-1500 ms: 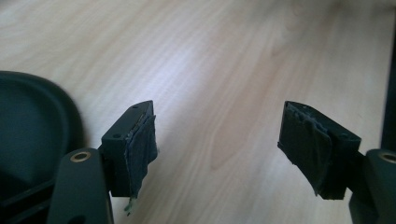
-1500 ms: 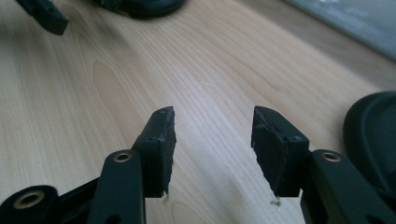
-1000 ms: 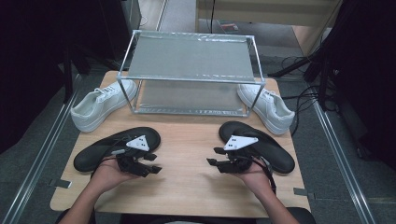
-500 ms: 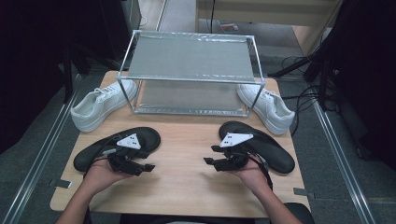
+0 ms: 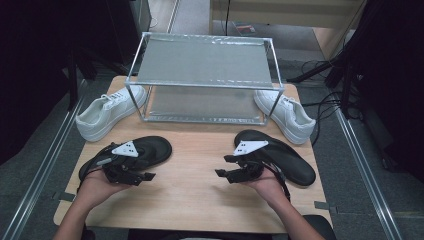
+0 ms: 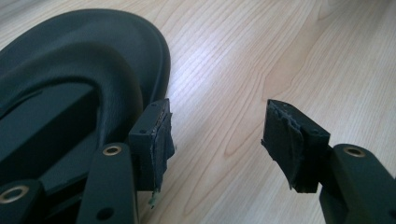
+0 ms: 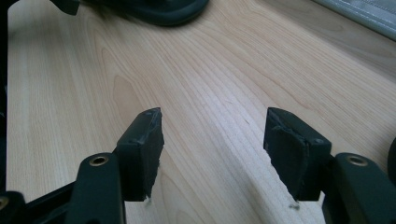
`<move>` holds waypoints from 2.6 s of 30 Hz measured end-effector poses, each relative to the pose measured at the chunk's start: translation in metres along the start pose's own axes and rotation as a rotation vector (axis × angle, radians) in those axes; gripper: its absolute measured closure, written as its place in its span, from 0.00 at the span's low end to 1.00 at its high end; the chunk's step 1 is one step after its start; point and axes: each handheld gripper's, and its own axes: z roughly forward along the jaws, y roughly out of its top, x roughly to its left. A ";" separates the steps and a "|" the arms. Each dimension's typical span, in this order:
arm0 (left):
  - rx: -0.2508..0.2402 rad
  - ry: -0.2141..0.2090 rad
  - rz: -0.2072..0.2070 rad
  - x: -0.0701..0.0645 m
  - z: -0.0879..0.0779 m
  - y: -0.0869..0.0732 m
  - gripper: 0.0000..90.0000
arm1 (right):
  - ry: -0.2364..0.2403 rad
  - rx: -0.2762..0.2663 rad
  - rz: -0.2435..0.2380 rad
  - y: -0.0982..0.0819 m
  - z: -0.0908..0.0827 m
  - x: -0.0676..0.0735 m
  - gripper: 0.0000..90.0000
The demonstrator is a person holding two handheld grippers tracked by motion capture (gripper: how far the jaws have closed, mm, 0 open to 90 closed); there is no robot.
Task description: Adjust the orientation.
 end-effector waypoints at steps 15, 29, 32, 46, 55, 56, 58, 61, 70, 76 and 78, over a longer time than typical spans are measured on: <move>-0.033 0.046 -0.064 0.014 -0.028 -0.016 0.48 | 0.013 0.012 -0.006 0.006 0.008 -0.001 0.43; -0.037 0.107 -0.114 0.038 -0.038 -0.034 0.51 | 0.016 0.026 -0.013 0.006 0.011 -0.001 0.43; -0.018 0.081 -0.116 0.044 -0.030 -0.037 0.55 | 0.018 0.031 -0.015 0.006 0.011 0.000 0.43; -0.041 0.030 -0.053 0.052 -0.019 -0.042 0.78 | 0.025 0.051 -0.031 0.006 0.013 0.003 0.43; -0.032 0.025 -0.026 0.051 -0.019 -0.042 0.83 | 0.020 0.050 -0.007 0.006 0.015 -0.001 0.44; -0.030 0.026 -0.022 0.051 -0.019 -0.041 0.83 | 0.015 0.051 -0.006 0.006 0.015 -0.002 0.44; -0.024 0.022 -0.022 0.051 -0.019 -0.041 0.84 | 0.002 0.061 -0.018 0.005 0.015 -0.005 0.44; -0.027 0.010 -0.001 0.047 -0.020 -0.042 0.90 | 0.015 0.060 0.022 0.004 0.019 -0.012 0.44; -0.051 0.031 -0.017 0.044 -0.029 -0.039 0.92 | 0.015 0.050 0.025 0.009 0.023 -0.011 0.44; -0.031 0.059 -0.025 0.034 -0.038 -0.026 0.92 | 0.014 0.020 0.013 0.011 0.016 -0.010 0.44; -0.043 0.065 -0.025 0.031 -0.039 -0.021 0.92 | 0.012 0.012 0.012 0.011 0.014 -0.010 0.44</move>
